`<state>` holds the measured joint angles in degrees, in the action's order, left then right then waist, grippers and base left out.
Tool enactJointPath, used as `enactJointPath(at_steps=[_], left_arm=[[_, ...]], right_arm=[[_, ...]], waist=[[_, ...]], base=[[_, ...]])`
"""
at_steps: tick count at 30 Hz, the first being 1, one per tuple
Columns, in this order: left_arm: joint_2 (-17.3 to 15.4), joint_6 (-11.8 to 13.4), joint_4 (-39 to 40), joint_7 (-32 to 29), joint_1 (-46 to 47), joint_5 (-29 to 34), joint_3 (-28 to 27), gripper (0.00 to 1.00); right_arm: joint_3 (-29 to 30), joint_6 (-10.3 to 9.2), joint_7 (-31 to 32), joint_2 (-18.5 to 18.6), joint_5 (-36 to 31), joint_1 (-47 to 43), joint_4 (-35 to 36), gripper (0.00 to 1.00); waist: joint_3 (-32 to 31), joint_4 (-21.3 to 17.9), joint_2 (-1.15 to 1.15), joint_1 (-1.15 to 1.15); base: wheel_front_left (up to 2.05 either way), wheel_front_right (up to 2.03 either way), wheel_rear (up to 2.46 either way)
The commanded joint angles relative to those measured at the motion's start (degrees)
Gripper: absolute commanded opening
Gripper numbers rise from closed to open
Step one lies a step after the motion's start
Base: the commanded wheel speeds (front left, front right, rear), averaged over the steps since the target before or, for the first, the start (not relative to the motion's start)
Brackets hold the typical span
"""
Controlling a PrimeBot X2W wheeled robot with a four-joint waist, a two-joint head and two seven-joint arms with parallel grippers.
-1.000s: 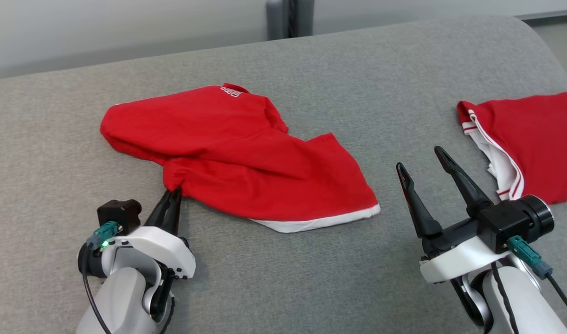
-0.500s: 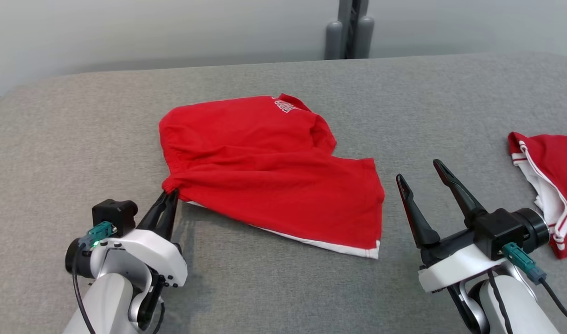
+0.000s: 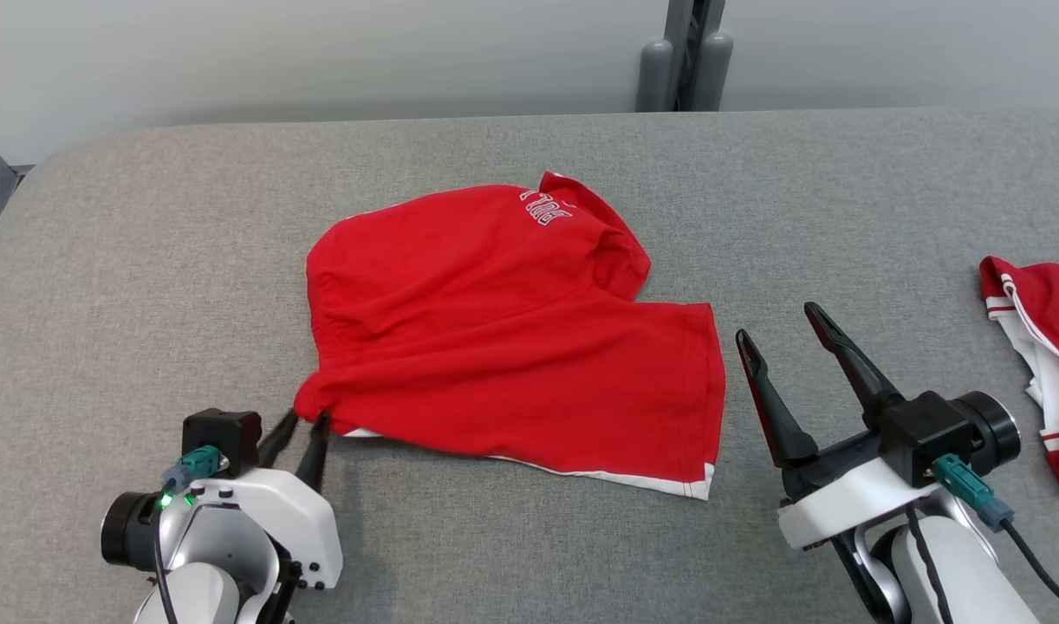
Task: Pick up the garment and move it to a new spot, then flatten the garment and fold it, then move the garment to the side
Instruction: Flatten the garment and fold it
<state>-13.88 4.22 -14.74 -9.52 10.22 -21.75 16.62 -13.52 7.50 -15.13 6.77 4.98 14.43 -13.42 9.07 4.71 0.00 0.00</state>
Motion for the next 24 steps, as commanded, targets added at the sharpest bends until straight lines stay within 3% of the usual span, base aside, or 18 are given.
enactJointPath(at_steps=[1,9,17,24], left_arm=[[0.2,0.96,0.91,0.41,-0.38,-0.2,-0.6,1.0],[1.88,3.69,4.13,8.97,1.55,-0.09,-3.35,1.0],[4.7,1.92,-0.2,21.36,1.91,-0.5,-3.65,1.0],[7.01,-0.15,-4.74,24.2,3.5,0.5,-1.98,1.0]], right_arm=[[-0.01,-0.02,-0.07,0.33,0.09,0.24,-0.05,1.0],[0.25,-0.02,-0.07,1.48,0.05,1.05,-0.12,1.0],[0.21,-0.02,-0.07,2.24,0.67,1.5,0.18,1.0],[-0.74,-0.02,0.19,4.53,1.21,4.95,-1.68,1.0]], waist=[[0.07,-0.06,0.0,0.0],[0.22,0.19,0.0,0.0],[0.81,1.31,0.0,0.0],[2.59,4.84,0.0,0.0]], base=[[0.0,0.0,0.0],[0.0,0.0,0.0],[0.0,0.0,0.0],[0.0,0.0,0.0]])
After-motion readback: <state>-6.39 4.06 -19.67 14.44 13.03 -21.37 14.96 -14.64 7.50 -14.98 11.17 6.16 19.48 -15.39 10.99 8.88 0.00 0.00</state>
